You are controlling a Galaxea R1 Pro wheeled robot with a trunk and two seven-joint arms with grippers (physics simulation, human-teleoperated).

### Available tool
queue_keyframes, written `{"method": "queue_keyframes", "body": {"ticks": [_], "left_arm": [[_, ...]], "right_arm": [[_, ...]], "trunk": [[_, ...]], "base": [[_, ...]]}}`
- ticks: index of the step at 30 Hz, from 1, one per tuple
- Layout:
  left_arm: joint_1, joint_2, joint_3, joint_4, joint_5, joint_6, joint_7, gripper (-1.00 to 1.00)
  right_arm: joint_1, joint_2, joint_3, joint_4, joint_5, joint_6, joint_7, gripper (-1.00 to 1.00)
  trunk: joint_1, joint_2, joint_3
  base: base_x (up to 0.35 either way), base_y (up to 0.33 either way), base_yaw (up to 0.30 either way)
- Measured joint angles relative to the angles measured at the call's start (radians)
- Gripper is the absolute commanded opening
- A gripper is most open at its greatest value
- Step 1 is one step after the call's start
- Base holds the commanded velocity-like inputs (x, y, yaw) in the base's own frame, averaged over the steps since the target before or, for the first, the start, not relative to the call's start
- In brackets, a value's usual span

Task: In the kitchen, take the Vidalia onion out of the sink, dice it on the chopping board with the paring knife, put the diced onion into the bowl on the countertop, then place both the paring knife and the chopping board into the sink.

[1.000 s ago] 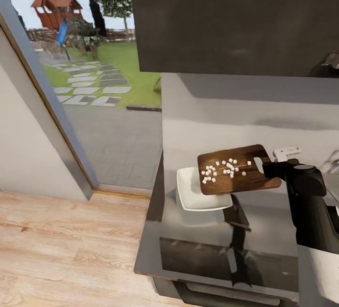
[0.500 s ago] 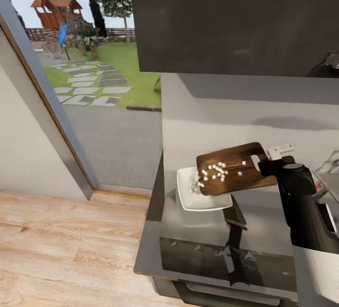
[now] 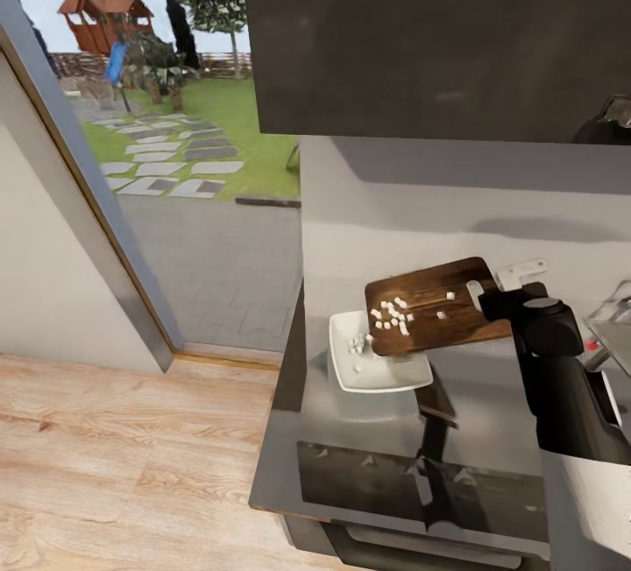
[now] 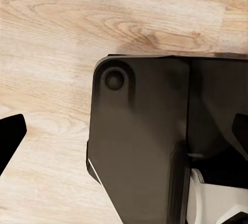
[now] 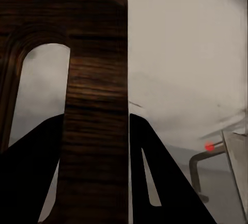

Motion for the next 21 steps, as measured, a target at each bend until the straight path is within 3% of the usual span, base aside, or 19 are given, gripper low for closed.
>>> {"method": "queue_keyframes", "body": {"ticks": [7, 21], "left_arm": [[0.0, 0.0, 0.0, 0.001, 0.0, 0.0, 0.0, 1.0], [0.0, 0.0, 0.0, 0.002, 0.0, 0.0, 0.0, 1.0]], "right_arm": [[-0.013, 0.002, 0.057, 0.0, 0.002, 0.001, -0.058, -1.0], [-0.017, 0.004, 0.065, 0.0, 0.001, 0.002, -0.082, -1.0]], "trunk": [[0.0, 0.0, 0.0], [0.0, 0.0, 0.0]], "base": [[0.0, 0.0, 0.0], [0.0, 0.0, 0.0]]}}
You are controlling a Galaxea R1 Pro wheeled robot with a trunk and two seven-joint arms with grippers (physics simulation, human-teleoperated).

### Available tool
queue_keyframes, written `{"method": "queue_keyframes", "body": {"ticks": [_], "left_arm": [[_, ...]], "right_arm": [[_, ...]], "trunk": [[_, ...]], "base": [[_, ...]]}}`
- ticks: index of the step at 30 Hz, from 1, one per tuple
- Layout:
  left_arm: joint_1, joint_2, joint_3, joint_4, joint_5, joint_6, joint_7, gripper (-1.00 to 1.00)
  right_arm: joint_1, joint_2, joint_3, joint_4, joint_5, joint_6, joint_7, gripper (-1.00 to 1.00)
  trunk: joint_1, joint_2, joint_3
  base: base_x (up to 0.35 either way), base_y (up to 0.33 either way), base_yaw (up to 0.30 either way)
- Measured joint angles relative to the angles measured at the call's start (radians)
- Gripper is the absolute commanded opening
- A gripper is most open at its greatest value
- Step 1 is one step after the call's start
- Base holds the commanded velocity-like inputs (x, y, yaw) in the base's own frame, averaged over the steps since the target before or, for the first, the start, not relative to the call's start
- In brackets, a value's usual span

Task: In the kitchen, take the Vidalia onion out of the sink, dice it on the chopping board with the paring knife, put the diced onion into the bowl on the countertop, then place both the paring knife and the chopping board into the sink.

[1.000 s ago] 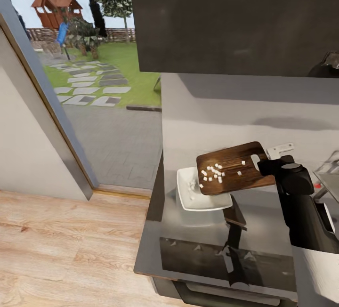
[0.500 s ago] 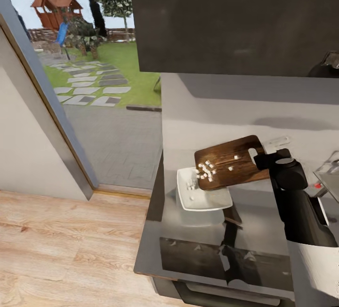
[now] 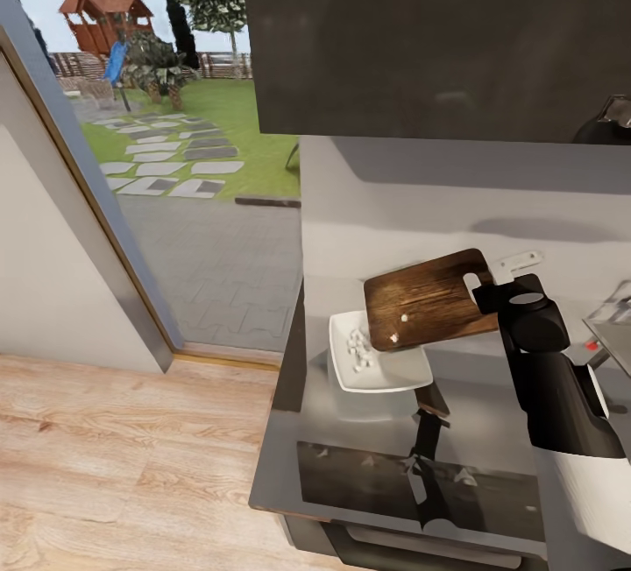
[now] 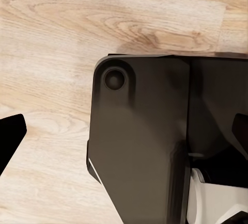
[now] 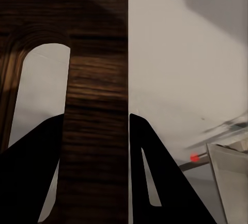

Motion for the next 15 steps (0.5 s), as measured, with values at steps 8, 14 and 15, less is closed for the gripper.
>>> {"method": "queue_keyframes", "body": {"ticks": [8, 14, 15], "left_arm": [[0.0, 0.0, 0.0, -0.001, 0.0, 0.0, 0.0, 1.0], [0.0, 0.0, 0.0, 0.0, 0.0, 0.0, 0.0, 1.0], [0.0, 0.0, 0.0, 0.0, 0.0, 0.0, 0.0, 1.0]], "right_arm": [[0.0, 0.0, 0.0, 0.0, 0.0, 0.0, -0.001, -1.0], [0.0, -0.001, 0.0, 0.0, 0.0, -0.001, 0.0, -1.0], [0.0, -0.001, 0.0, 0.0, 0.0, -0.001, 0.002, -1.0]], "trunk": [[0.0, 0.0, 0.0], [0.0, 0.0, 0.0], [0.0, 0.0, 0.0]], "base": [[0.0, 0.0, 0.0], [0.0, 0.0, 0.0], [0.0, 0.0, 0.0]]}}
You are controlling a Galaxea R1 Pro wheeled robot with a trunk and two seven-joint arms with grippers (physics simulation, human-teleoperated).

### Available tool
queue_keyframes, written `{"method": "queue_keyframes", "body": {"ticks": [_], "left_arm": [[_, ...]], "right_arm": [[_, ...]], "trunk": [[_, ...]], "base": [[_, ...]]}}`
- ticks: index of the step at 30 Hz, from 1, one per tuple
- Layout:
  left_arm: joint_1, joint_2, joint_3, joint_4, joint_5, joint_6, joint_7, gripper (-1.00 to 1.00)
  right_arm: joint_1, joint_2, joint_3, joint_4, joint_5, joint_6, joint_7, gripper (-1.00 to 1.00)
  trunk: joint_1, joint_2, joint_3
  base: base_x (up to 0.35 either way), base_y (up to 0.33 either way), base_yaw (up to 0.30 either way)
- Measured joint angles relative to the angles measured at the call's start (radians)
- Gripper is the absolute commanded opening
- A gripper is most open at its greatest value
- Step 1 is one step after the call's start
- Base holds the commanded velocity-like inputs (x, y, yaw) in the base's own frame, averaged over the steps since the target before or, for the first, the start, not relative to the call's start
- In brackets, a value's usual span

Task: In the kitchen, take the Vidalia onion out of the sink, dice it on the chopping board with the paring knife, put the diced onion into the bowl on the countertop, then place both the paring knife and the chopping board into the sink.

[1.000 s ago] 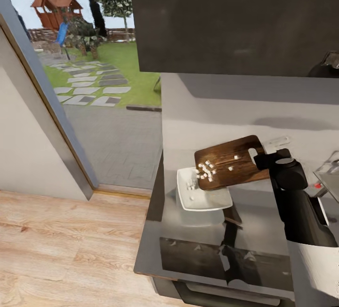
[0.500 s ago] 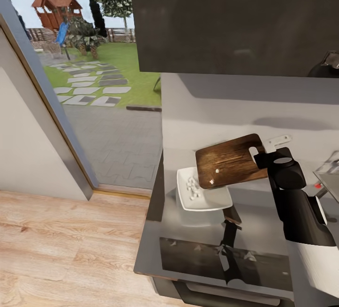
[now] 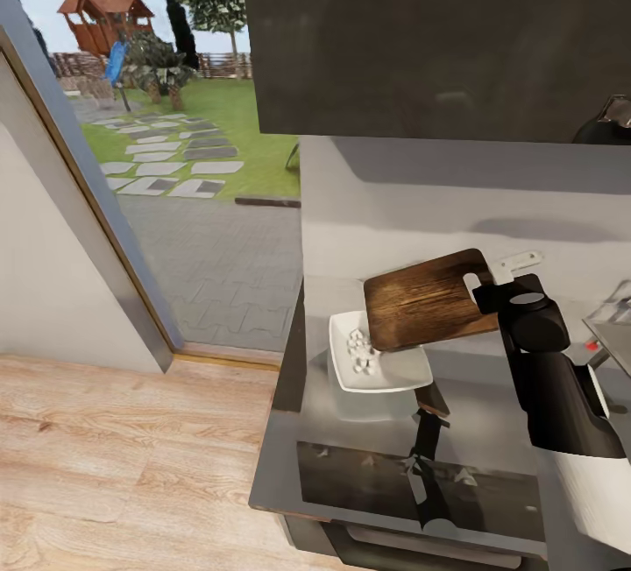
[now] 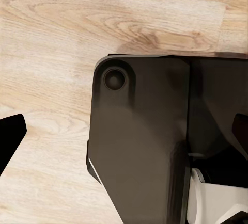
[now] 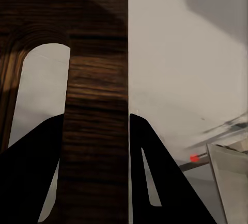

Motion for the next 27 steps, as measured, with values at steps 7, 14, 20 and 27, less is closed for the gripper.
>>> {"method": "queue_keyframes", "body": {"ticks": [7, 14, 20, 27], "left_arm": [[0.0, 0.0, 0.0, 0.0, 0.0, 0.0, 0.0, 1.0], [0.0, -0.001, -0.001, 0.003, 0.0, 0.0, 0.0, 1.0], [0.0, -0.008, -0.004, 0.007, 0.002, 0.0, 0.001, 1.0], [0.0, -0.008, -0.004, 0.009, 0.002, 0.0, 0.001, 1.0]], "right_arm": [[0.0, -0.004, -0.215, 0.001, -0.195, 0.001, 0.13, -1.0], [0.005, -0.007, -0.368, 0.015, -0.253, -0.017, 0.236, -1.0], [0.006, -0.006, -0.37, 0.017, -0.26, -0.02, 0.234, -1.0], [0.008, -0.004, -0.37, 0.175, -0.26, -0.105, 0.228, -1.0]], "trunk": [[0.0, 0.0, 0.0], [0.0, 0.0, 0.0], [0.0, 0.0, 0.0], [0.0, 0.0, 0.0]], "base": [[0.0, 0.0, 0.0], [-0.057, -0.145, 0.0], [-0.143, -0.306, 0.0], [-0.106, -0.312, 0.0]]}}
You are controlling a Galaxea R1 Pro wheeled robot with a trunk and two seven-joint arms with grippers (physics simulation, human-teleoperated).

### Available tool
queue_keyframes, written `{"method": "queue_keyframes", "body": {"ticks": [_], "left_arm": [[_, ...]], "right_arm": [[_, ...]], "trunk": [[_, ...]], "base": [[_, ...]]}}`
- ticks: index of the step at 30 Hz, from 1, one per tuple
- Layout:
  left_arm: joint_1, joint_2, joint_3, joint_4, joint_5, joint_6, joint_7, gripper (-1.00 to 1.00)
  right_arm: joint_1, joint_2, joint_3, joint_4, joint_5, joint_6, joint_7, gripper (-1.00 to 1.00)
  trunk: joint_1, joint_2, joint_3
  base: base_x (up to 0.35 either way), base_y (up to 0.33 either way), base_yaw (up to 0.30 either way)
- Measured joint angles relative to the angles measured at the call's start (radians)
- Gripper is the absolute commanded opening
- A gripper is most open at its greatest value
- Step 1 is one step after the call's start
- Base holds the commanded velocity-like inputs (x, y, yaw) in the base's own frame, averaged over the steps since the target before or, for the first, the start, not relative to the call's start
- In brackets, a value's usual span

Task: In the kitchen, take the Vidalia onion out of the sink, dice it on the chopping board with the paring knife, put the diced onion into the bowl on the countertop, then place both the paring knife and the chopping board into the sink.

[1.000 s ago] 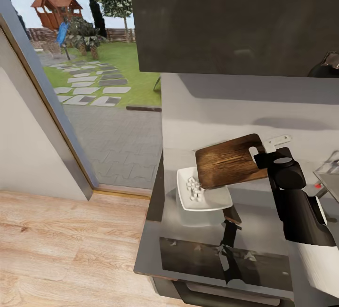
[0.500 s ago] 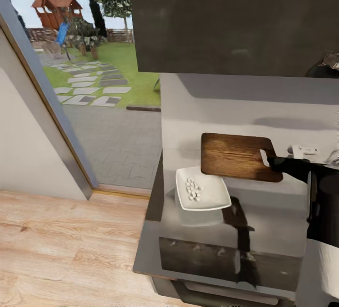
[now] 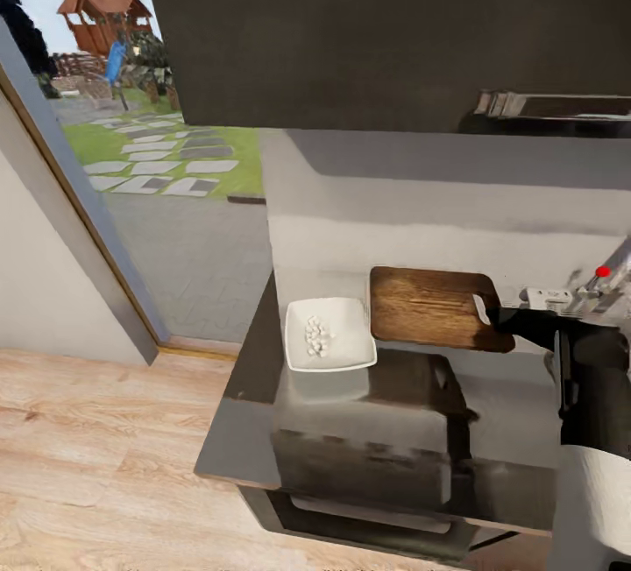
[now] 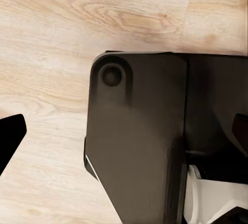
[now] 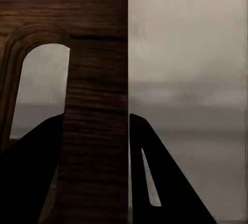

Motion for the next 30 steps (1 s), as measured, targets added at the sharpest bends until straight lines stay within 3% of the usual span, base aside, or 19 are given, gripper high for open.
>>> {"method": "queue_keyframes", "body": {"ticks": [6, 10, 13, 23, 30], "left_arm": [[0.0, 0.0, 0.0, -0.001, 0.0, 0.0, 0.001, 1.0], [0.0, 0.0, 0.0, -0.001, 0.0, -0.001, 0.001, 1.0], [0.0, 0.0, -0.001, -0.001, 0.0, 0.0, 0.002, 1.0], [0.0, 0.0, -0.001, -0.001, 0.0, 0.0, 0.002, 1.0], [0.0, 0.0, 0.0, -0.001, 0.0, 0.0, 0.002, 1.0]], "right_arm": [[0.0, 0.0, -0.005, 0.039, 0.005, -0.061, -0.02, -1.0], [0.0, 0.002, -0.051, 0.041, 0.008, -0.062, -0.024, -1.0], [0.0, 0.008, -0.065, 0.041, 0.002, -0.061, -0.025, -1.0], [0.0, 0.015, -0.065, 0.071, 0.004, -0.062, -0.029, -1.0], [0.0, 0.034, -0.063, 0.103, 0.004, -0.066, -0.09, -1.0]], "trunk": [[0.0, 0.0, 0.0], [0.0, 0.0, 0.0], [0.0, 0.0, 0.003], [0.0, 0.0, 0.013], [0.0, 0.0, 0.018]], "base": [[-0.089, -0.313, 0.0], [-0.089, -0.313, -0.04], [-0.089, -0.313, -0.154], [-0.065, -0.314, -0.204], [-0.002, -0.317, -0.084]]}}
